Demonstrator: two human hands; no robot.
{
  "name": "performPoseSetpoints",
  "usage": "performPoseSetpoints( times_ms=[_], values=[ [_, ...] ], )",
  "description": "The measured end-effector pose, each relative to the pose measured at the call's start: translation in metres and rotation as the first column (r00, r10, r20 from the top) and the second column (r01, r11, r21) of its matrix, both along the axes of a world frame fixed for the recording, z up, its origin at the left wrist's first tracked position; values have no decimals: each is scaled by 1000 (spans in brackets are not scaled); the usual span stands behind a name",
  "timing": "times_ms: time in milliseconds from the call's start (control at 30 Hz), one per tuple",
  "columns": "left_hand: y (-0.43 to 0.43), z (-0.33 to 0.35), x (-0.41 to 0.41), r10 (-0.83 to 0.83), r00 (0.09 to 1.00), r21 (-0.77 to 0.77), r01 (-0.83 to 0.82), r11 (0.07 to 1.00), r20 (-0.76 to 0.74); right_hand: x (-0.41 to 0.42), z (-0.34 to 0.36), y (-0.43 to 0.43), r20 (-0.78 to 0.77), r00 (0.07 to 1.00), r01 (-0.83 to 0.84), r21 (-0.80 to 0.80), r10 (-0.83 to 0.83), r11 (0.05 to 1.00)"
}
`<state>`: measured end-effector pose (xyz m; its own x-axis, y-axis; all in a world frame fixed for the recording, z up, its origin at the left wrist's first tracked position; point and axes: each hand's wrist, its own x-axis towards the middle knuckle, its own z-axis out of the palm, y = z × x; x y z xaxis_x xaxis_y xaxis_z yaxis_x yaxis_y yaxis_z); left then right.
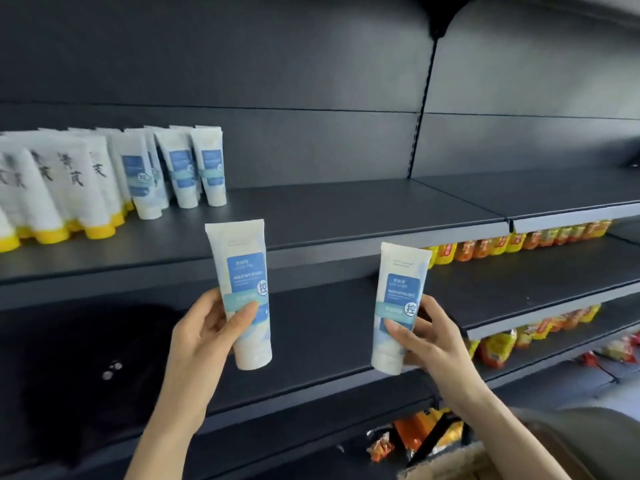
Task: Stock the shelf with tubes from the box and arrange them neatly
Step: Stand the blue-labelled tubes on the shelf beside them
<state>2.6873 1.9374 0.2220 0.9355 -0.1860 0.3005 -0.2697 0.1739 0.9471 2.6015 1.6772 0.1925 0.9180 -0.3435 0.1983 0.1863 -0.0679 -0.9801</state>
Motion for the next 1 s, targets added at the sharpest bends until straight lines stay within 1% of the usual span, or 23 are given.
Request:
performPoseSetpoints(
  times_ms=[67,233,467,567,700,867,1000],
  values=[
    [16,8,9,35,999,-24,-34,999,18,14,8,16,14,1000,-26,-1,26,1000],
    [61,29,42,117,992,-80,-112,990,57,59,29,64,72,993,-95,76,89,993],
    [136,61,95,153,972,-52,-146,988,179,128,50,142,188,954,-250,70,233,966],
    [155,66,113,151,969,-51,-144,988,195,152,55,164,219,937,-294,74,273,953],
    [178,68,129,125,972,-13,-125,992,199,190,76,181,262,914,-338,65,310,939],
    [193,71,139,146,965,-5,-148,989,216,260,107,188,220,908,-361,-29,358,932],
    [199,71,144,175,958,-3,-179,984,227,321,110,188,148,914,-358,-148,379,922]
  ],
)
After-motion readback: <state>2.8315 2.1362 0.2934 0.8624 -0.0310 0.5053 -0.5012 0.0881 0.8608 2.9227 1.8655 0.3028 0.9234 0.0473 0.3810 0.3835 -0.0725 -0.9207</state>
